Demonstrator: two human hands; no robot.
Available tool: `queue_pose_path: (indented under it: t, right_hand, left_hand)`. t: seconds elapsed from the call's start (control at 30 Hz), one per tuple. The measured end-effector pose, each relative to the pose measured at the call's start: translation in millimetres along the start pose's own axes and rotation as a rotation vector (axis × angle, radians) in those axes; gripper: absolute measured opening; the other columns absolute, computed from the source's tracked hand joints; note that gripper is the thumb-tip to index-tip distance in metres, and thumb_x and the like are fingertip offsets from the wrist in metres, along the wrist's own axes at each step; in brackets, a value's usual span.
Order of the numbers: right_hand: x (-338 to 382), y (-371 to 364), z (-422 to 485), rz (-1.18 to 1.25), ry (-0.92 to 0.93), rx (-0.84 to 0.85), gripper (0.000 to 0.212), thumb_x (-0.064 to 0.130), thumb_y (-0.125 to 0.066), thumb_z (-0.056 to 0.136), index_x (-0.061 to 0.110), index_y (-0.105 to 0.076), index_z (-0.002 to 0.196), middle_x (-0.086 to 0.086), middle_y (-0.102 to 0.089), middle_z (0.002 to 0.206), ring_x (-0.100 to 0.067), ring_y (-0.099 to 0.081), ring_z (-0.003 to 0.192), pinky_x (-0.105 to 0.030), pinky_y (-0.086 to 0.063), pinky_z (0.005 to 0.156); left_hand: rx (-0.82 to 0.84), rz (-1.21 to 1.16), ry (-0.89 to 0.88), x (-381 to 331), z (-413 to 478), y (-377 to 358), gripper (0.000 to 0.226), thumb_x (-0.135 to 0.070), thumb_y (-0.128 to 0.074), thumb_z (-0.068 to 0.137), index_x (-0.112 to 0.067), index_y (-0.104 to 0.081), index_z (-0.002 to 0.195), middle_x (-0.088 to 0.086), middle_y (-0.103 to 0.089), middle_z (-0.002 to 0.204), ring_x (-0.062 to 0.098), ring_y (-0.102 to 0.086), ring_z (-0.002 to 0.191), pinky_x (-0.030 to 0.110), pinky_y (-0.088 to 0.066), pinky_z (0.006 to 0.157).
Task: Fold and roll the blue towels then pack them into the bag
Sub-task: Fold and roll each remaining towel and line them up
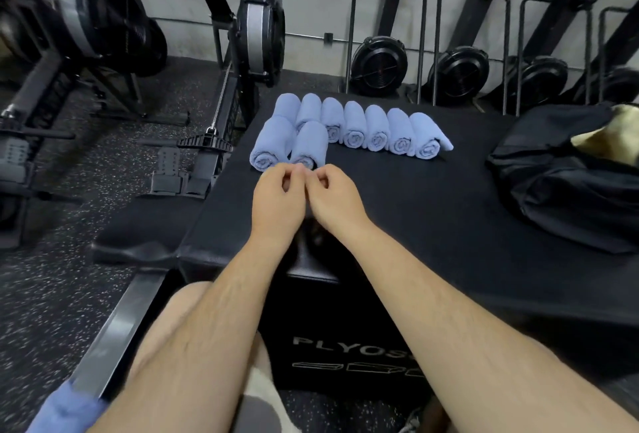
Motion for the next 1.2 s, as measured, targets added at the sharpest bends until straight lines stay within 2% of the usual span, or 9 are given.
queue_pose_path:
  t: [0.3, 0.4, 0.6, 0.7, 0.87, 0.93, 1.0, 1.1, 1.2]
  right_hand:
    - [69, -105, -80, -0.122, 0.186, 0.338, 0.024, 0.029, -0.05, 0.101, 0.011, -0.057, 0.088, 0.002, -0.059, 0.08, -0.014, -0.051, 0.072, -0.03, -0.038, 0.06]
    - [76, -163, -113, -0.165, 0.202, 0.454, 0.022, 0.029, -0.049, 0.1, 0.012, -0.059, 0.09, 0.003, -0.062, 0.084, -0.014, -0.056, 0.077, -0.033, -0.043, 0.064]
    - [55, -286, -176, -0.265, 0.172, 0.684, 0.019, 0.024, -0.05, 0.099, 0.01, -0.061, 0.092, -0.001, -0.064, 0.093, -0.023, -0.06, 0.091, -0.032, -0.041, 0.072]
    - [36, -335, -203, -0.33, 0.156, 0.764, 0.018, 0.026, -0.051, 0.101, 0.013, -0.06, 0.093, -0.001, -0.062, 0.095, -0.022, -0.058, 0.091, -0.028, -0.038, 0.072]
    - [2, -392, -227, -0.436, 0.129, 0.871, 0.017, 0.024, -0.047, 0.102, 0.016, -0.058, 0.092, -0.003, -0.059, 0.097, -0.021, -0.05, 0.086, -0.028, -0.034, 0.069]
    - [-10, -409, -230, -0.501, 0.156, 0.915, 0.02, 0.016, -0.043, 0.102, 0.012, -0.057, 0.089, -0.012, -0.06, 0.102, -0.028, -0.054, 0.091, -0.03, -0.034, 0.069]
    - [-22, -424, -231, -0.545, 0.157, 0.965, 0.023, 0.01, -0.044, 0.101, 0.001, -0.064, 0.105, -0.019, -0.059, 0.121, -0.036, -0.057, 0.109, -0.036, -0.042, 0.081]
    - [-41, -441, -226, -0.614, 0.138, 1.005, 0.034, 0.011, -0.047, 0.095, 0.003, -0.059, 0.126, -0.018, -0.057, 0.132, -0.038, -0.057, 0.118, -0.037, -0.046, 0.088]
    - [-55, -448, -220, -0.606, 0.028, 1.023, 0.034, 0.012, -0.053, 0.092, 0.009, -0.055, 0.125, -0.015, -0.061, 0.125, -0.037, -0.06, 0.112, -0.037, -0.049, 0.084]
  left_hand:
    - [-0.167, 0.083, 0.112, 30, -64, 162, 0.016, -0.019, -0.056, 0.099, -0.016, -0.072, 0.096, -0.008, -0.071, 0.097, 0.002, -0.062, 0.09, 0.013, -0.045, 0.08]
    - [-0.242, 0.093, 0.239, 67, -93, 214, 0.016, -0.021, -0.056, 0.1, -0.019, -0.072, 0.098, -0.009, -0.072, 0.097, 0.006, -0.065, 0.092, 0.028, -0.051, 0.083]
    - [-0.352, 0.158, 0.494, 146, -160, 288, 0.021, -0.023, -0.051, 0.101, -0.017, -0.071, 0.1, -0.009, -0.069, 0.098, 0.01, -0.062, 0.091, 0.03, -0.046, 0.08]
    - [-0.356, 0.198, 0.666, 189, -188, 312, 0.022, -0.029, -0.049, 0.102, -0.017, -0.068, 0.102, -0.007, -0.066, 0.099, 0.012, -0.059, 0.091, 0.028, -0.041, 0.075]
    - [-0.374, 0.22, 0.892, 256, -223, 333, 0.029, -0.023, -0.047, 0.1, -0.02, -0.047, 0.071, -0.006, -0.049, 0.067, 0.014, -0.043, 0.066, 0.025, -0.031, 0.05]
    - [-0.341, 0.2, 0.996, 277, -230, 334, 0.018, -0.021, -0.048, 0.102, -0.018, -0.056, 0.086, 0.002, -0.061, 0.086, 0.02, -0.051, 0.081, 0.025, -0.04, 0.067]
    - [-0.299, 0.184, 1.093, 299, -235, 331, 0.021, -0.022, -0.051, 0.101, -0.008, -0.065, 0.109, 0.014, -0.067, 0.111, 0.029, -0.062, 0.1, 0.029, -0.043, 0.081]
    - [-0.254, 0.173, 1.192, 320, -232, 322, 0.031, -0.023, -0.053, 0.099, -0.002, -0.065, 0.119, 0.019, -0.067, 0.116, 0.034, -0.063, 0.102, 0.028, -0.04, 0.078]
    - [-0.319, 0.089, 1.249, 336, -225, 311, 0.012, -0.01, -0.051, 0.095, -0.009, -0.058, 0.084, 0.011, -0.061, 0.083, 0.029, -0.054, 0.072, 0.028, -0.038, 0.063]
Point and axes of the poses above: each hand's wrist, its own z-axis towards the middle knuckle, its own y-axis out of the back of the hand, x = y × z, the point moved 2 cm from there along z, towards the middle knuckle
